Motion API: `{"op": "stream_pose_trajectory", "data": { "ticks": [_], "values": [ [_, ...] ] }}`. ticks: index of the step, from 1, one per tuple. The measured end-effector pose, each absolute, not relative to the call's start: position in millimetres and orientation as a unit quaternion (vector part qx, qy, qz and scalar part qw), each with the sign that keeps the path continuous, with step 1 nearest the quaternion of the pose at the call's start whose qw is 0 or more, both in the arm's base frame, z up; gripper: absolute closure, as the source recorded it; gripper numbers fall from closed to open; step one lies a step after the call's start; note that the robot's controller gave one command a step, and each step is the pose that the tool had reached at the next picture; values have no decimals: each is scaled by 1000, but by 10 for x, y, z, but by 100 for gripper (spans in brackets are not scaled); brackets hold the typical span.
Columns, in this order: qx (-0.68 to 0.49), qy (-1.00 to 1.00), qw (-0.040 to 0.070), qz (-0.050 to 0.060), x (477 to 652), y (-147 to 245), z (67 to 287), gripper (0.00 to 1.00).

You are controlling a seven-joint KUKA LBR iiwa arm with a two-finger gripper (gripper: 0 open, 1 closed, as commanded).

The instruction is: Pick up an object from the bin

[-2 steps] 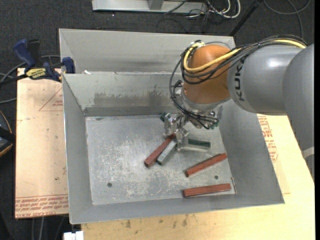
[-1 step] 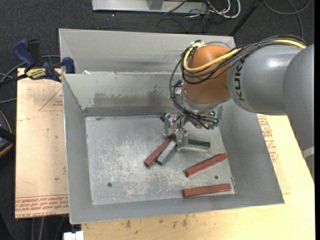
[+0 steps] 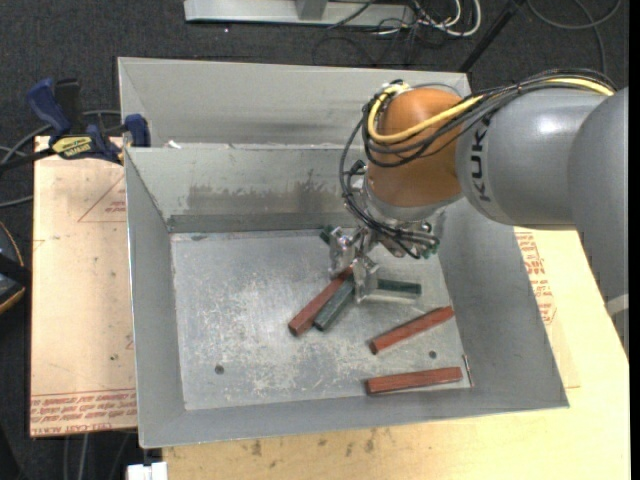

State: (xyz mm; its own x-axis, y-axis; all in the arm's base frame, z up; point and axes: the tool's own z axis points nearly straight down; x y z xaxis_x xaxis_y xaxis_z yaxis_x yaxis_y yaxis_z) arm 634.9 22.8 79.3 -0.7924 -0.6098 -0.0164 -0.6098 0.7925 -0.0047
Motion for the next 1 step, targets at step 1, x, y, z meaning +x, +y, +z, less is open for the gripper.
{"op": "stream_pose_trajectory", "data": {
  "ticks": [1],
  "values": [
    [-322, 947, 0, 1, 6320, 226, 956, 100]
  ]
}}
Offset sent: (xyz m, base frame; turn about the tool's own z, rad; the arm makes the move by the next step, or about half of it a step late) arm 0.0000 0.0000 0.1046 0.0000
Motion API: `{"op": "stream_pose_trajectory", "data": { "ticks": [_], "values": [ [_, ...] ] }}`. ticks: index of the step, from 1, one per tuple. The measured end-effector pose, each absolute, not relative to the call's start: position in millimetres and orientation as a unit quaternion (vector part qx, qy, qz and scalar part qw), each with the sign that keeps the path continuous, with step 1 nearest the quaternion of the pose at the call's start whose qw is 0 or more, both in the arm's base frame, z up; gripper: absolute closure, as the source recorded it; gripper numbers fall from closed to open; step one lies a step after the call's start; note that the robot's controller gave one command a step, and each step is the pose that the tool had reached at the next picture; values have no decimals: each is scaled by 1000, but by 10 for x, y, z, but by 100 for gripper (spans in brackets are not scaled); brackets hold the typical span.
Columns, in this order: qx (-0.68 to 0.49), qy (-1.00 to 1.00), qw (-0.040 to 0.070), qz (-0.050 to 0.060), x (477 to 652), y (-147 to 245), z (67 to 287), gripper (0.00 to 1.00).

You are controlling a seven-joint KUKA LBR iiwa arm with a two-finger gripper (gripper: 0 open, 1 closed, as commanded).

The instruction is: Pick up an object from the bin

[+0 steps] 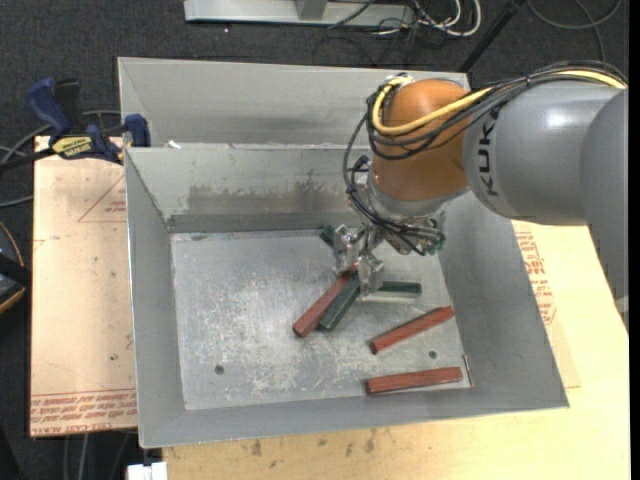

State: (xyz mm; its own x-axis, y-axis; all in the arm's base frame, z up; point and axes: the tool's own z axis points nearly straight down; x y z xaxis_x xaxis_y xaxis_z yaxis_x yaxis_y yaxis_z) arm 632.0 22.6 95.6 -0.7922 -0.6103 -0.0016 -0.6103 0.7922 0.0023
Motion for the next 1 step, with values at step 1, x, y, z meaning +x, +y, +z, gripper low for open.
{"op": "stream_pose_trajectory", "data": {
  "ticks": [1],
  "values": [
    [-322, 947, 1, 1, 6329, 227, 1120, 100]
  ]
}}
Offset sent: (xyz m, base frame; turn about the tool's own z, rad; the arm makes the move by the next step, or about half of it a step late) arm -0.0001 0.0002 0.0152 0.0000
